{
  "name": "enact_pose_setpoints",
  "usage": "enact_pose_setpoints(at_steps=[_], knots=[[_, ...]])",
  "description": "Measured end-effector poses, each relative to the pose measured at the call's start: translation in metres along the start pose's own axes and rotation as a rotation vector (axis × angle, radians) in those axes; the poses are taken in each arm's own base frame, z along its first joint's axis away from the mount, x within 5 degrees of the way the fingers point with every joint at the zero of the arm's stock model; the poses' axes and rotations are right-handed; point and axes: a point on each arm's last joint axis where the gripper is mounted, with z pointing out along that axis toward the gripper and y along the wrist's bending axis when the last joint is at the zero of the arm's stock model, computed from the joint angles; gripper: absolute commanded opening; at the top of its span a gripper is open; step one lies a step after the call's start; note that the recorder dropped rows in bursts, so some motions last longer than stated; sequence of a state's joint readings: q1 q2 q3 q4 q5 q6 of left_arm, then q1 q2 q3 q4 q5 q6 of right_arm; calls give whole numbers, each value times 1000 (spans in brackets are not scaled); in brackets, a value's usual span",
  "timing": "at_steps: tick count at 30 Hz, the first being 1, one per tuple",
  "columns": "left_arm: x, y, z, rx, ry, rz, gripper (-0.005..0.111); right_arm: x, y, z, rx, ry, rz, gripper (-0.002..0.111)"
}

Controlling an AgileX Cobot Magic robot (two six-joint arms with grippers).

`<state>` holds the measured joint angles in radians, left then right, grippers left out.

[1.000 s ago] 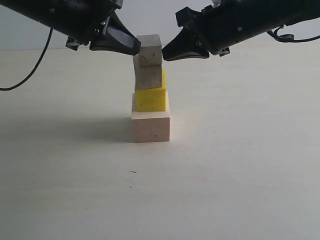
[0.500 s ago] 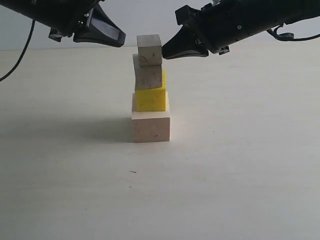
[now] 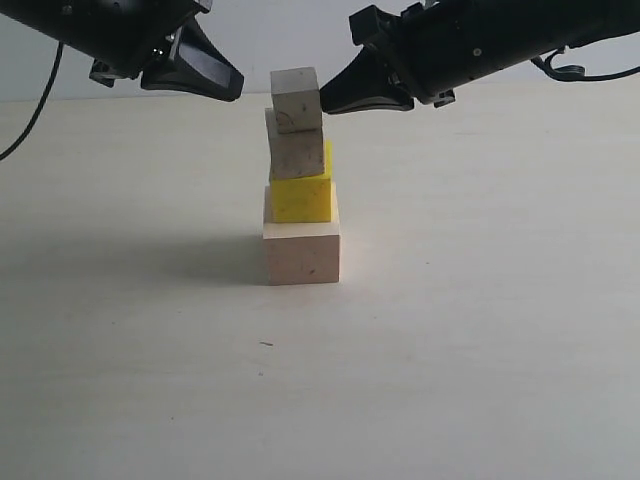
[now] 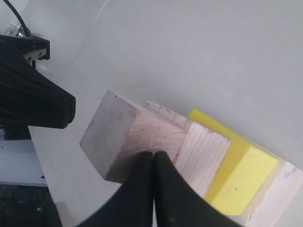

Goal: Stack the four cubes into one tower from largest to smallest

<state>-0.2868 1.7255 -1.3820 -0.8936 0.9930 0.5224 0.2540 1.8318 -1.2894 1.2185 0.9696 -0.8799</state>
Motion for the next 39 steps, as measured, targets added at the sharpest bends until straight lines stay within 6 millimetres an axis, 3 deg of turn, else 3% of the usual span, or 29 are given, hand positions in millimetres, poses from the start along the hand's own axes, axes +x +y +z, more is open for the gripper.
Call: enact_pose_setpoints(at_steps=[9,21,39], knots=[[0,1,1,0,3,-6,0,0,-1,0,16,0,-7,0],[2,18,21,-4,49,-61,0,-3,-5,0,53,-28,-12,0],[2,19,21,-7,45,-58,0,-4,-8,5,21,-50,-18,0]])
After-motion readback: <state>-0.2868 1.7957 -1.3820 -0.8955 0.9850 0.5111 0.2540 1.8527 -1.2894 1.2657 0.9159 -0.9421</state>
